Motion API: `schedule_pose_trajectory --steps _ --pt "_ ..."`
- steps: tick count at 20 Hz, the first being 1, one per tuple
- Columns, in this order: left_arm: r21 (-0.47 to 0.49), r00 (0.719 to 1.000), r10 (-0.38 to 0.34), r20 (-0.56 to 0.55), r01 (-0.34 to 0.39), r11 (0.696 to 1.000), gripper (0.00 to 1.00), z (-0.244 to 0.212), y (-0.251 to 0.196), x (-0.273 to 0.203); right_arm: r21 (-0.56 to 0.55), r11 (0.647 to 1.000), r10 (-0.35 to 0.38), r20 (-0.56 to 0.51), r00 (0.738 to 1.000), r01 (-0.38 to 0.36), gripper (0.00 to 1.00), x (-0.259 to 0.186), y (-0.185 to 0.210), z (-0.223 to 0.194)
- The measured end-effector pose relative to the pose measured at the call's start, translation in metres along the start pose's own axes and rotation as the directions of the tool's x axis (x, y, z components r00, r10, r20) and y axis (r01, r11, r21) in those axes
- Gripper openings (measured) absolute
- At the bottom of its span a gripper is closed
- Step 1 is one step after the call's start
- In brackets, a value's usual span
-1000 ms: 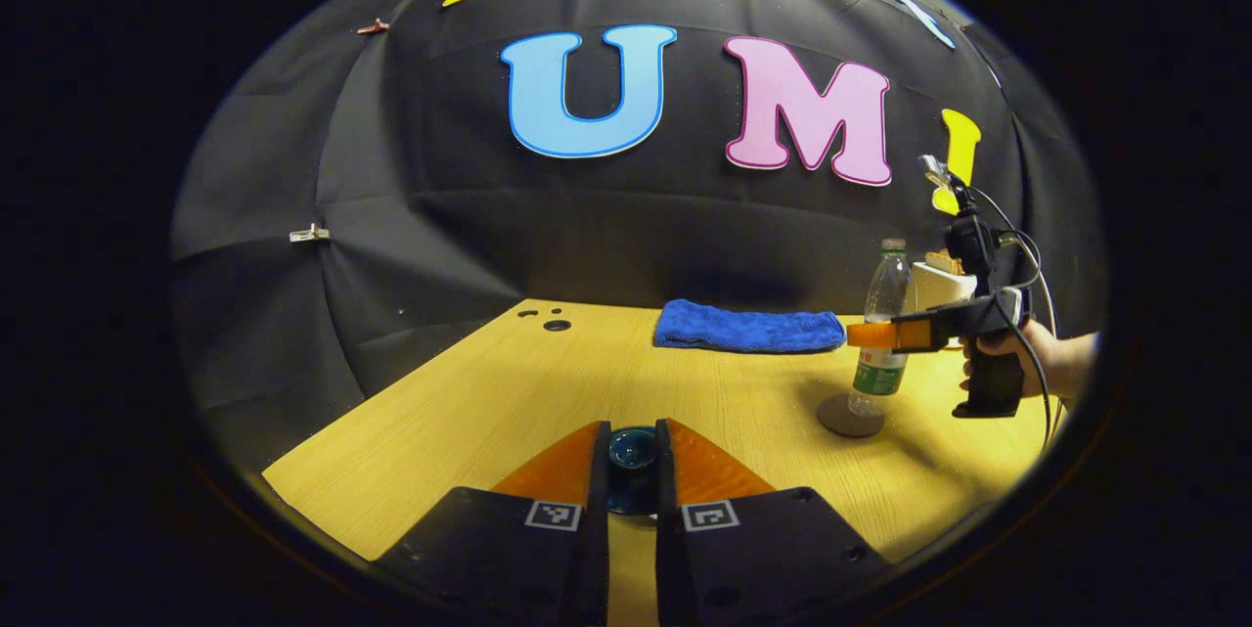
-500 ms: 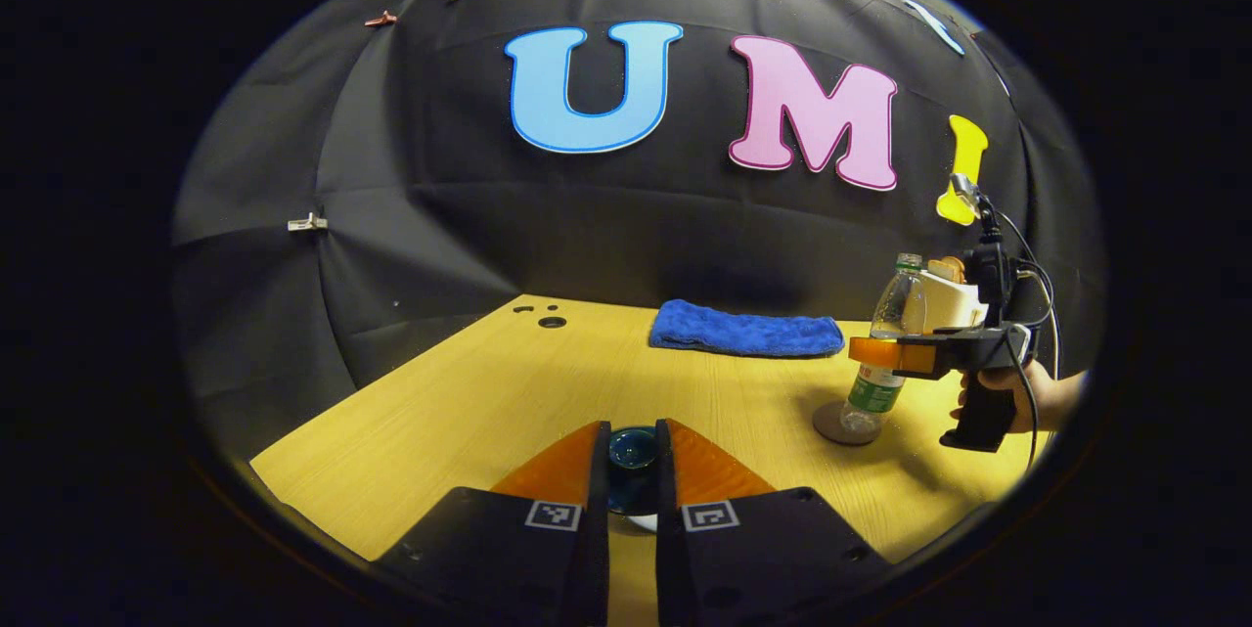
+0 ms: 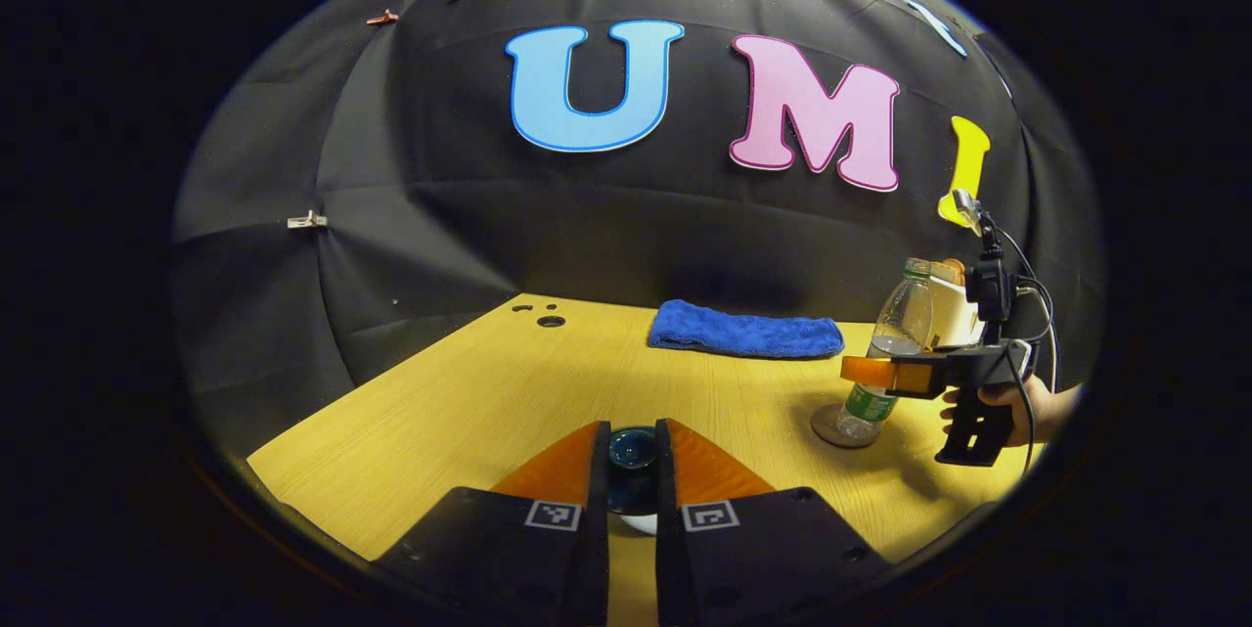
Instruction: Open the teacup lid with one hand, grasp the water bottle and pour water into the teacup with the other hand; after pouring, place the water bottle on the coaster and then close the teacup lid.
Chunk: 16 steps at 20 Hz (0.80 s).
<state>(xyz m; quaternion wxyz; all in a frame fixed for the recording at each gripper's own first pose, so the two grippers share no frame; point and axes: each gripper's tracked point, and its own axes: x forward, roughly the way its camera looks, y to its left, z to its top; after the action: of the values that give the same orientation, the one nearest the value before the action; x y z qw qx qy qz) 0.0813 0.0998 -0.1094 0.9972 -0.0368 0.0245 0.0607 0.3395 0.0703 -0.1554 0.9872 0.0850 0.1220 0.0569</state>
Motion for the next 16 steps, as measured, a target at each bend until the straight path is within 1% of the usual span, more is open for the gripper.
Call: schedule_pose_trajectory --steps 1,2,3,4,5,9,12,14,16 --pt "0.000 1.000 0.001 0.000 -0.001 1.000 0.27 0.000 0.000 0.001 0.004 1.000 -0.004 0.001 1.000 0.004 0.96 -0.002 -0.003 0.001" --pt "-0.001 1.000 0.002 -0.001 -0.002 1.000 0.23 0.000 0.001 0.002 0.009 1.000 -0.007 0.002 1.000 0.007 0.96 -0.003 -0.004 0.001" --pt "-0.002 1.000 0.002 0.000 -0.002 1.000 0.23 0.000 0.001 0.002 0.010 1.000 -0.010 -0.002 1.000 0.010 0.93 -0.003 -0.005 -0.001" --pt "-0.002 1.000 0.003 0.002 -0.003 1.000 0.19 0.000 0.002 0.002 0.008 1.000 -0.015 -0.009 1.000 0.015 0.99 -0.005 -0.007 -0.001" --pt "-0.002 1.000 0.003 0.003 -0.003 1.000 0.23 0.000 0.002 0.003 0.004 1.000 -0.020 -0.012 1.000 0.020 0.99 -0.008 -0.009 -0.002" --pt "-0.005 1.000 -0.006 0.004 0.006 1.000 0.23 0.002 0.000 0.010 0.019 0.999 -0.033 -0.014 0.999 0.034 0.99 -0.031 -0.012 -0.007" --pt "-0.007 1.000 -0.021 -0.008 0.021 1.000 0.23 -0.003 -0.005 0.015 0.037 0.999 -0.027 -0.022 0.999 0.028 0.99 -0.046 -0.009 -0.013" --pt "-0.013 1.000 -0.027 -0.004 0.027 1.000 0.23 -0.002 -0.007 0.016 0.002 1.000 -0.029 -0.012 1.000 0.029 0.99 -0.042 -0.010 -0.013" --pt "-0.012 1.000 -0.026 -0.003 0.026 1.000 0.23 -0.004 -0.008 0.016 -0.026 0.999 -0.023 -0.029 0.999 0.023 0.99 -0.036 -0.009 -0.016"
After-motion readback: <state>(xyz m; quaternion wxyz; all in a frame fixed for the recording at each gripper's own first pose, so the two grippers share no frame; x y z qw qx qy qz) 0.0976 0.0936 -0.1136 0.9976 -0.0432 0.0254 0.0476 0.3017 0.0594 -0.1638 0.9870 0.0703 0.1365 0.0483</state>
